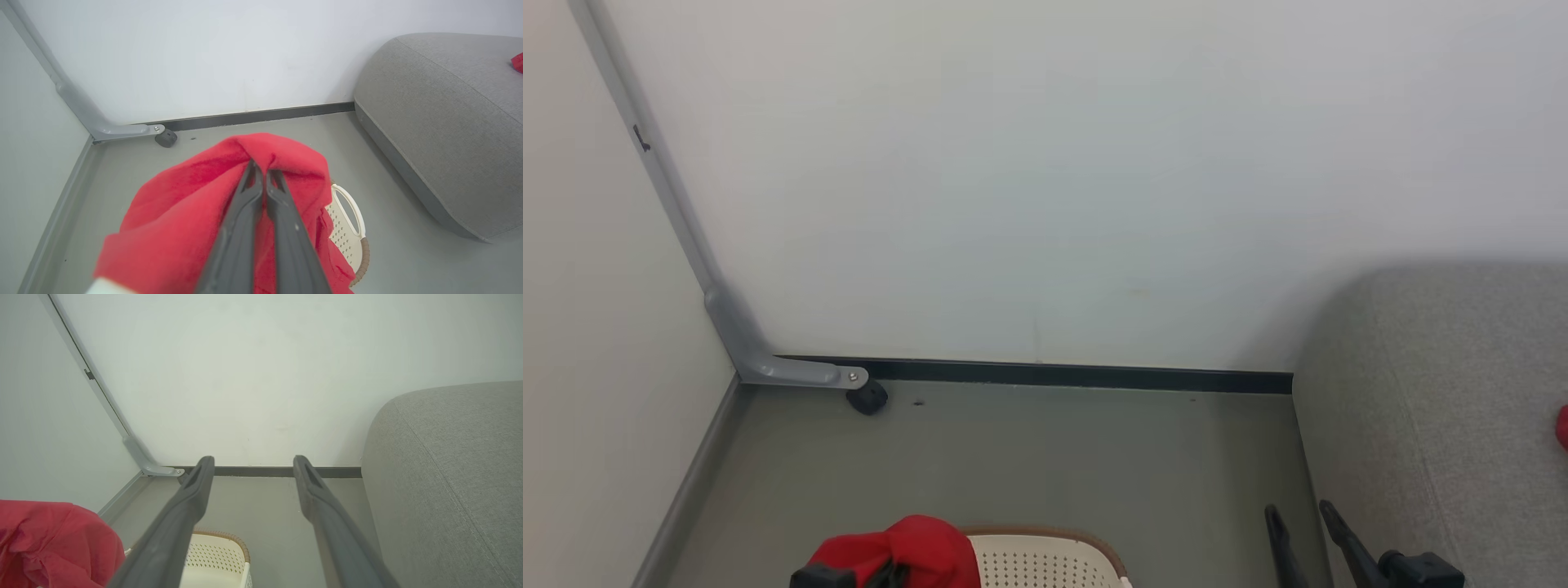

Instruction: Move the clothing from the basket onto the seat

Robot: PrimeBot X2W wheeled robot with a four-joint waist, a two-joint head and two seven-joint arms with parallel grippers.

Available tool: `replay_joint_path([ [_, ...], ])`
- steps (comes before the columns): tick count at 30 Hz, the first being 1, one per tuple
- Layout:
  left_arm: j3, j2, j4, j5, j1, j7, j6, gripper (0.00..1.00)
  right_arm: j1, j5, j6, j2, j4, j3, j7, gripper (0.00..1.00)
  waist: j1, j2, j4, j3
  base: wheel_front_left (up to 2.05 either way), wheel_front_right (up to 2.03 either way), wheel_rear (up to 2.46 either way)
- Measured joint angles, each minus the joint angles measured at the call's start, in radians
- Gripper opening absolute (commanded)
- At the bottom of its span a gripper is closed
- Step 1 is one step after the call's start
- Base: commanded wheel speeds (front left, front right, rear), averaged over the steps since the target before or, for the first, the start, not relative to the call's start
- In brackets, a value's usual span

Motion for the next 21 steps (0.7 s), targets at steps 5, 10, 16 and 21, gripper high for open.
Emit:
replay_joint_path([
  [5,0.054,0.019,-0.135,0.023,0.074,0.000,0.043,0.00,0.018,-0.001,0.004,0.000,-0.023,0.011,0.000,1.00,0.0001,0.0000,0.003,-0.027,0.00,0.00,0.00],
  [10,0.081,0.026,-0.230,0.042,0.124,0.000,0.060,0.00,0.024,-0.001,0.006,0.000,-0.034,0.013,0.000,1.00,0.0002,0.0001,0.001,-0.031,0.00,0.00,0.00],
  [16,0.125,0.030,-0.364,0.085,0.166,0.000,0.082,0.00,0.032,-0.001,0.009,0.000,-0.058,0.023,0.000,1.00,0.0002,0.0001,-0.006,-0.030,0.00,0.00,0.00],
  [21,0.142,0.027,-0.453,0.113,0.203,0.000,0.081,0.00,0.035,-0.001,0.009,0.001,-0.063,0.027,0.000,1.00,0.0002,0.0002,-0.016,-0.024,0.00,0.00,0.00],
])
